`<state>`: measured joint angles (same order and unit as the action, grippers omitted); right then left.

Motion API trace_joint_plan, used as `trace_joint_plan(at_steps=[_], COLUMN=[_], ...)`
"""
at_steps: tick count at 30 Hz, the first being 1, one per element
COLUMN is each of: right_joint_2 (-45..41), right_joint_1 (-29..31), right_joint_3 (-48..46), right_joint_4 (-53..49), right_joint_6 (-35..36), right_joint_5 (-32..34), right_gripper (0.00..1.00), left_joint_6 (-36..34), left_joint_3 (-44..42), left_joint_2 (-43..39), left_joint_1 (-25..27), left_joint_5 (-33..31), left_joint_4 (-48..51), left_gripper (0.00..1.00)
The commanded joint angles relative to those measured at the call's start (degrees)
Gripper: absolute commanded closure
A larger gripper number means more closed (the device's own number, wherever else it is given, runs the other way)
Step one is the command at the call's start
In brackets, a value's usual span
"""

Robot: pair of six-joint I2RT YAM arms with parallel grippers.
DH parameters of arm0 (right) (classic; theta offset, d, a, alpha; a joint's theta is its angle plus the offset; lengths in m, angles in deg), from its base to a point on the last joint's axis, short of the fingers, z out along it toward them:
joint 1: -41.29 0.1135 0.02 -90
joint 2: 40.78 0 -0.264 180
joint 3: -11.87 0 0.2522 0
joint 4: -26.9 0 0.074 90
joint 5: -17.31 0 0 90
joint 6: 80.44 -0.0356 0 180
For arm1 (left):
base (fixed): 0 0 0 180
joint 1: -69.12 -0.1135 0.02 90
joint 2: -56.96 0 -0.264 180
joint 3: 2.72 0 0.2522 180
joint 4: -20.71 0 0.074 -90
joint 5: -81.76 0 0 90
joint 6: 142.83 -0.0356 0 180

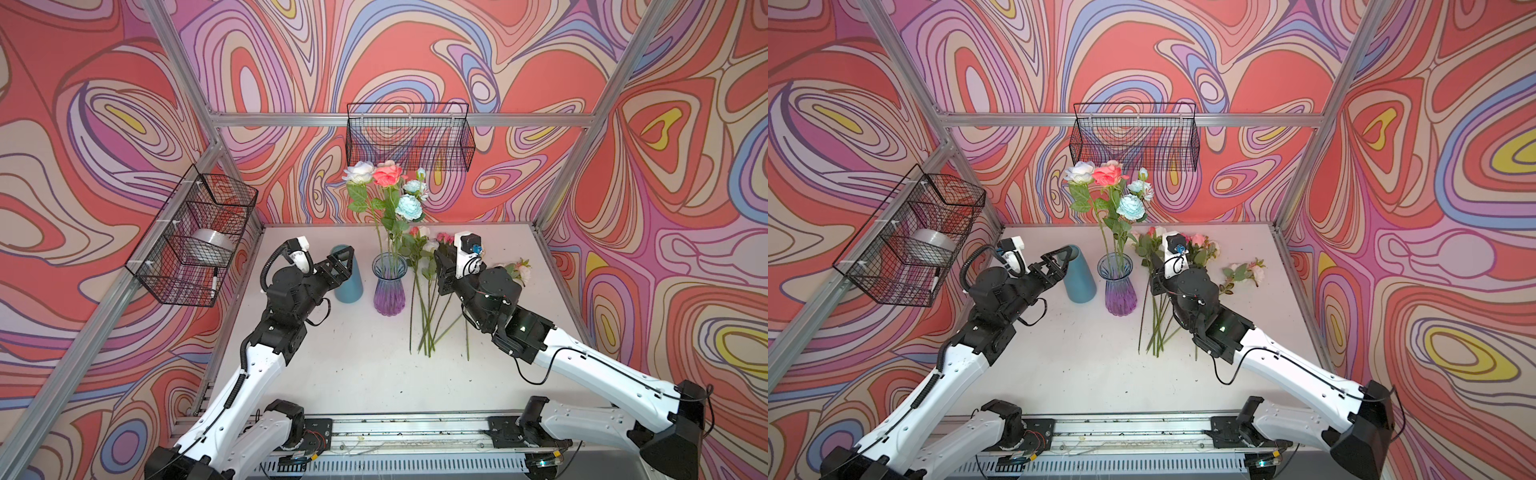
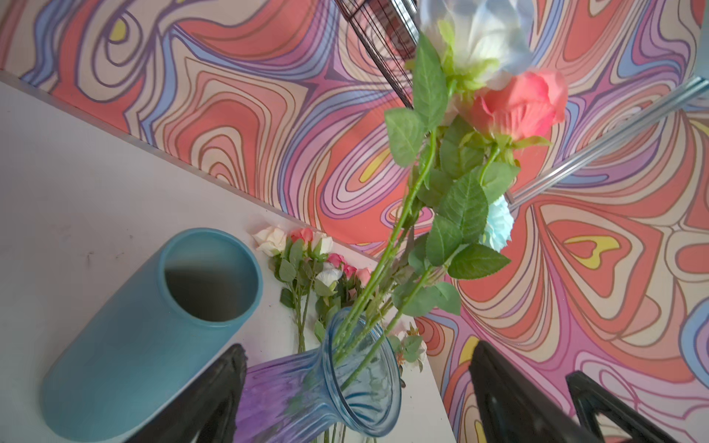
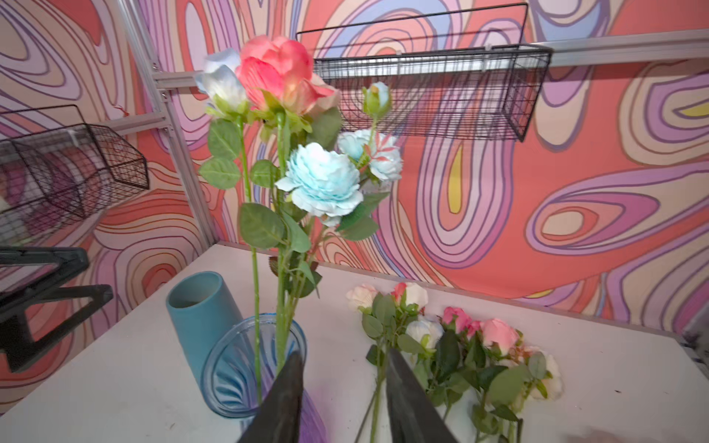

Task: Arrange the flowers into the vase
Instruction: 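Open the right gripper and withdraw toward the roses while the left arm reaches forward, then lower the right gripper onto a peach rose stem, close and lift it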

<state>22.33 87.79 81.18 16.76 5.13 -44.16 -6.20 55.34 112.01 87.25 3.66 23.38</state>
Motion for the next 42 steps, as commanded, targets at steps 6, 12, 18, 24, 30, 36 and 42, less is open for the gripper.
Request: trace_joint_plan(at_steps=[6,12,18,24,30,36,42], right_joint_2=[1.8,12.1,25.5,37.0,42.3,45.5,41.9], right_joint_1=[-19.3,-31.1,-34.2,-35.4,-35.4,-35.3,-35.4], right_joint_3=[-1.5,-0.7,4.3,10.4,11.9,12.6,10.8], right_joint_4=[-11.7,-14.4,-22.1,-27.6,-28.7,-28.7,-26.2], right_joint_6=[-15.9,-23.8,-24.8,-21.3,-21.9,-22.1,-22.1], right_joint_5=[-13.6,-28.3,-29.2,-29.6,-26.7,-27.6,-27.8], right_gripper=[0.63,0.63,0.68,0.71,0.71,0.74,0.94], left_joint_6=[-11.1,-15.2,-16.2,-15.9,-16.3,-16.1,-16.5], left_joint_3=[6.6,10.2,12.0,12.2,12.2,12.2,12.1], left_joint_2=[4.2,8.5,11.7,12.1,12.1,11.6,11.1], left_joint_1=[14.2,23.7,27.5,27.6,27.6,27.6,27.6], left_joint_5=[4.5,5.1,7.0,6.5,5.9,5.8,5.3], left_joint_4=[4.6,10.4,12.8,13.2,13.5,13.6,13.6], left_gripper=[0.09,0.08,0.08,0.08,0.07,0.07,0.07])
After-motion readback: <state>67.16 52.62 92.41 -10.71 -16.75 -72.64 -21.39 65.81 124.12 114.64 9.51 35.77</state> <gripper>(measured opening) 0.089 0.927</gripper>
